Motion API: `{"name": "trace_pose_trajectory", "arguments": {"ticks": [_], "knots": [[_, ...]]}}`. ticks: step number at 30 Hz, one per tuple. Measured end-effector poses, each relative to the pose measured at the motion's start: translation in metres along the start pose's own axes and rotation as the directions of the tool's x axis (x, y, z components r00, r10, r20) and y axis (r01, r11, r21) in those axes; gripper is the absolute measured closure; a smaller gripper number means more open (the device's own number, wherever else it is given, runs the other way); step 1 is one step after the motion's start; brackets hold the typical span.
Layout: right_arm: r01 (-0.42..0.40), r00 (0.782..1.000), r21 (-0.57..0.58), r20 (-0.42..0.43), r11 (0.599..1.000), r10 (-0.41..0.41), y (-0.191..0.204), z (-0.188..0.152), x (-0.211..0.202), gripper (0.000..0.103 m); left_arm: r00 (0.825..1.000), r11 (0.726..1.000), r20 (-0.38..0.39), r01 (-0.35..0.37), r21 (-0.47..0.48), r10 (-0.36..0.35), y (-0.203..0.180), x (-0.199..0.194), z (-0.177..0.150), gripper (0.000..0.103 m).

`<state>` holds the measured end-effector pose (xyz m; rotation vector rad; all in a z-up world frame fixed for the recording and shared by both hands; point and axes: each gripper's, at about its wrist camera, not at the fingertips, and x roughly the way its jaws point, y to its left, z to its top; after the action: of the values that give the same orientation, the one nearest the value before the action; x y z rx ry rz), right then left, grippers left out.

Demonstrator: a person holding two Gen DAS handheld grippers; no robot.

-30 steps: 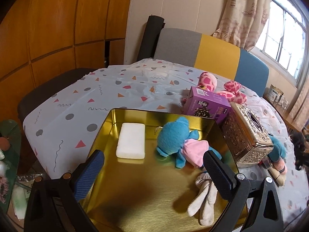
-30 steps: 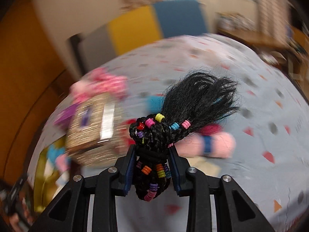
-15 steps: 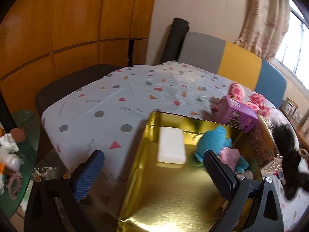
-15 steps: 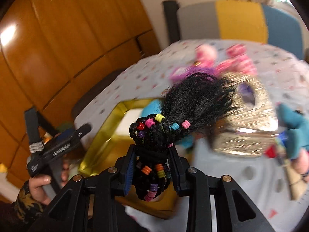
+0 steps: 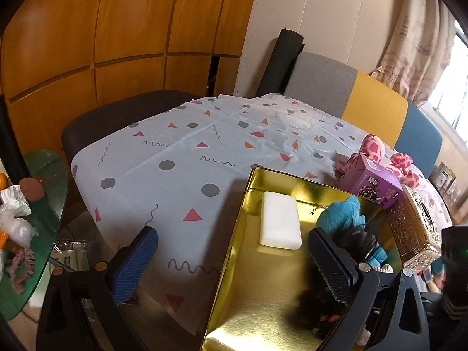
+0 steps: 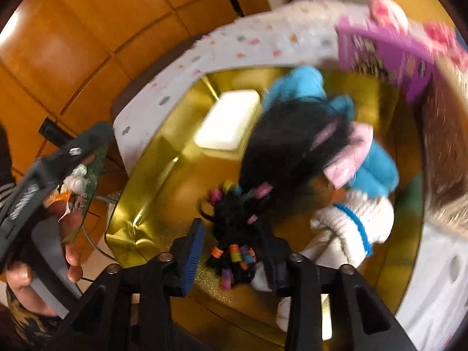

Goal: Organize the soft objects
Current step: 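Lift the black wig with the right tool, lower into the gold tray, open, then move the right tool to the blue plush toy and grasp it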

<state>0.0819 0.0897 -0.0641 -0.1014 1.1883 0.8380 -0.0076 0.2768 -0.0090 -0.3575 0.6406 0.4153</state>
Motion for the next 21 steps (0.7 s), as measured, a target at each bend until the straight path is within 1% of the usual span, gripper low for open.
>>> {"name": "trace_pose_trajectory", "arguments": {"ticks": [1, 3, 4, 7, 11, 15, 18, 21], "knots": [[0.007, 1.0, 0.013, 0.002, 1.0, -0.007, -0.003, 0.0, 0.002, 0.056, 1.0, 1.0, -0.001, -0.001, 0.002, 0.001, 0.0, 0.001, 0.0, 0.0], [0.022, 1.0, 0.022, 0.011, 1.0, -0.023, -0.007, -0.003, -0.002, 0.054, 1.0, 1.0, -0.005, 0.001, 0.01, -0.001, -0.001, 0.002, -0.001, 0.0], [0.025, 1.0, 0.024, 0.015, 0.999, -0.025, -0.009, -0.004, -0.004, 0.054, 1.0, 1.0, -0.008, 0.002, 0.013, -0.002, -0.002, 0.003, -0.001, 0.0], [0.028, 0.999, 0.028, 0.043, 0.999, -0.029, -0.007, -0.007, -0.013, 0.054, 0.999, 0.999, -0.028, 0.037, 0.024, -0.036, -0.009, 0.004, -0.004, 0.0], [0.032, 0.996, 0.035, 0.084, 0.999, -0.034, -0.006, -0.01, -0.029, 0.054, 0.997, 0.996, -0.049, 0.056, 0.071, -0.052, -0.022, 0.003, -0.007, 0.0], [0.061, 0.99, 0.029, 0.126, 0.998, -0.064, -0.005, -0.017, -0.046, 0.054, 0.997, 0.992, -0.06, 0.061, 0.108, -0.055, -0.033, 0.0, -0.01, 0.0], [0.065, 0.985, 0.034, 0.159, 0.997, -0.07, -0.006, -0.023, -0.061, 0.054, 0.997, 0.988, -0.058, 0.058, 0.146, -0.05, -0.043, -0.004, -0.013, 0.0], [0.097, 0.975, 0.038, 0.195, 0.995, -0.103, -0.01, -0.031, -0.079, 0.054, 0.997, 0.983, -0.058, 0.061, 0.173, -0.052, -0.05, -0.007, -0.016, 0.0]]}}
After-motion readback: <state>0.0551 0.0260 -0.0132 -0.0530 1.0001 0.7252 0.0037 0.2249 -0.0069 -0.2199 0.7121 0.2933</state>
